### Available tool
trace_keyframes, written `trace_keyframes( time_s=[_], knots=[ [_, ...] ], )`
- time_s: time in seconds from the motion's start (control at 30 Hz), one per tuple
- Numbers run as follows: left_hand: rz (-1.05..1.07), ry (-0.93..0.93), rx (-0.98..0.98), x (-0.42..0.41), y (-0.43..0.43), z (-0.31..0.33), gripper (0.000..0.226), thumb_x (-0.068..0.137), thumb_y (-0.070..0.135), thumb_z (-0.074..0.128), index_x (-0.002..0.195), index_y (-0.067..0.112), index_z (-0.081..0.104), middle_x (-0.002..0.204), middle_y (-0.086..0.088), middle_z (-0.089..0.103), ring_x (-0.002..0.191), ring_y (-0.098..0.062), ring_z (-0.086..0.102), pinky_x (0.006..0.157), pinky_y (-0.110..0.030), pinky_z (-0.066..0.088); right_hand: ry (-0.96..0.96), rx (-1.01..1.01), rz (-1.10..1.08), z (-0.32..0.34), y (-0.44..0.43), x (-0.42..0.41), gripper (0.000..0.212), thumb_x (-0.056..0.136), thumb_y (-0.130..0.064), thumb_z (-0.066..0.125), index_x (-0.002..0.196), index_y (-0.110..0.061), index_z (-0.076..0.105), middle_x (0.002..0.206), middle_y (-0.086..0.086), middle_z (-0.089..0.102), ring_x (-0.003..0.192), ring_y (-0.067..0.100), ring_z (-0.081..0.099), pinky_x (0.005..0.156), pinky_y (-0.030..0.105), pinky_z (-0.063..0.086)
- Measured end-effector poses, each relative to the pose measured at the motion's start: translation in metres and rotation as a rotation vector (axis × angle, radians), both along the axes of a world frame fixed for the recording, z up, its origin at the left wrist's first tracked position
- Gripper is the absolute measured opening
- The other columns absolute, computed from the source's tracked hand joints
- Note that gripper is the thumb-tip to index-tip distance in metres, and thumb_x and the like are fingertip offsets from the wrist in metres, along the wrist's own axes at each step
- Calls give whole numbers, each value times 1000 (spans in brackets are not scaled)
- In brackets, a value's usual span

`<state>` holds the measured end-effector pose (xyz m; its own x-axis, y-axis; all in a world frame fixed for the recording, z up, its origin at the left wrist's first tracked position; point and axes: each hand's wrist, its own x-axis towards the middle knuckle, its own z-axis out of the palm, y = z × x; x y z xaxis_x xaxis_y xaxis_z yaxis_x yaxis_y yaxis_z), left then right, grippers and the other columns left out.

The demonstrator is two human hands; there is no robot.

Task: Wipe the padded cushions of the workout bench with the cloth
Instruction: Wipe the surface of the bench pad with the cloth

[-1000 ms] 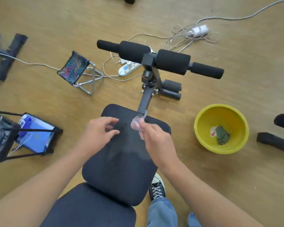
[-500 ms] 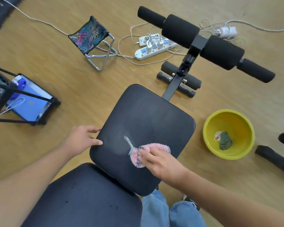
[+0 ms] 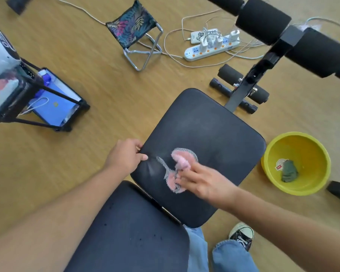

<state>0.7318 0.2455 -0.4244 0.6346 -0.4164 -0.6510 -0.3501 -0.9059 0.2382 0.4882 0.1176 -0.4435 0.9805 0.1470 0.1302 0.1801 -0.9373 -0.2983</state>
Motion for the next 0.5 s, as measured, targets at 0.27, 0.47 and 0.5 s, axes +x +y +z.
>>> trace_keyframes(
  time_s=[0.27,0.47,0.5],
  knots=[
    [15,-3,27,-1,-4,4,23,79,28,82,100,24,72,90,0,73,88,-27,69,80,-40,57,40,321,-689,32,5,14,6,91,-11,74,93,-15,78,103,-3,69,100,20,55,92,36,49],
    [-2,-6,8,0,-1,-1,25,79,27,82,101,23,72,88,-3,73,88,-29,69,80,-42,57,-29,451,-1059,11,26,23,37,92,6,64,127,-7,64,118,2,59,92,14,52,81,35,53],
    [-4,-7,6,0,0,-2,25,79,27,83,101,23,72,88,-3,74,88,-30,69,80,-42,57,-10,414,-948,6,43,17,33,92,9,62,123,-4,66,112,3,61,85,22,52,74,41,53]
  ],
)
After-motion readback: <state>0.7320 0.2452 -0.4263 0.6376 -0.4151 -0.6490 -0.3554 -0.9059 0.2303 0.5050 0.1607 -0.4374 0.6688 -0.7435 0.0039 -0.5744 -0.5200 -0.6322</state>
